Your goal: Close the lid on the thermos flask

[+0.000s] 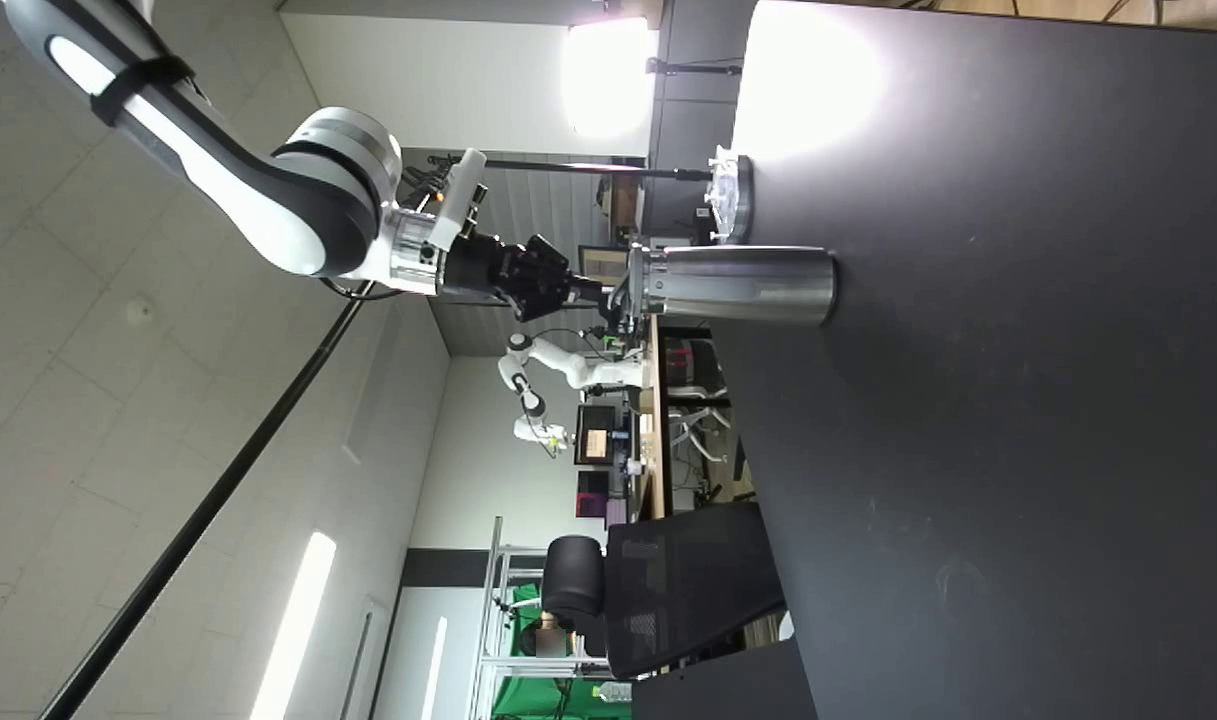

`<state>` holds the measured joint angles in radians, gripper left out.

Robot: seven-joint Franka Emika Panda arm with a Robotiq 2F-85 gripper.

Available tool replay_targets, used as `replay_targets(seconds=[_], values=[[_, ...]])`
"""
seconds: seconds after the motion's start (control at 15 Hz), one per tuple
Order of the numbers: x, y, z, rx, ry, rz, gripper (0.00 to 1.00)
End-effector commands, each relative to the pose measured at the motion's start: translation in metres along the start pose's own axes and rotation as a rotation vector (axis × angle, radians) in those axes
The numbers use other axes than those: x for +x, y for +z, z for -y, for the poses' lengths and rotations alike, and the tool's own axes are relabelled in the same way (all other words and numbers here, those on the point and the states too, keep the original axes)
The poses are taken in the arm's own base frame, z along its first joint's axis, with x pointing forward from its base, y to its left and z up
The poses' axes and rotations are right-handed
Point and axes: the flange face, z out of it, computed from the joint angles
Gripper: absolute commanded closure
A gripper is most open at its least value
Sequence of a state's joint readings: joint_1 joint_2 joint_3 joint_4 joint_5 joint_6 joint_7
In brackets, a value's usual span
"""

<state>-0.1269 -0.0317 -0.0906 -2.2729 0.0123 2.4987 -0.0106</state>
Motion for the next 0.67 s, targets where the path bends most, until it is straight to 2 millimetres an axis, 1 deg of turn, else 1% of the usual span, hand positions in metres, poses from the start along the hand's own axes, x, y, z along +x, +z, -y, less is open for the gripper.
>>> replay_targets(seconds=[0.0, 0.6], values=[[0.008, 0.003, 0.008, 0.008, -0.014, 0.010, 1.00], [-0.009, 0.033, 0.032, -0.041, -0.115, 0.064, 1.00]])
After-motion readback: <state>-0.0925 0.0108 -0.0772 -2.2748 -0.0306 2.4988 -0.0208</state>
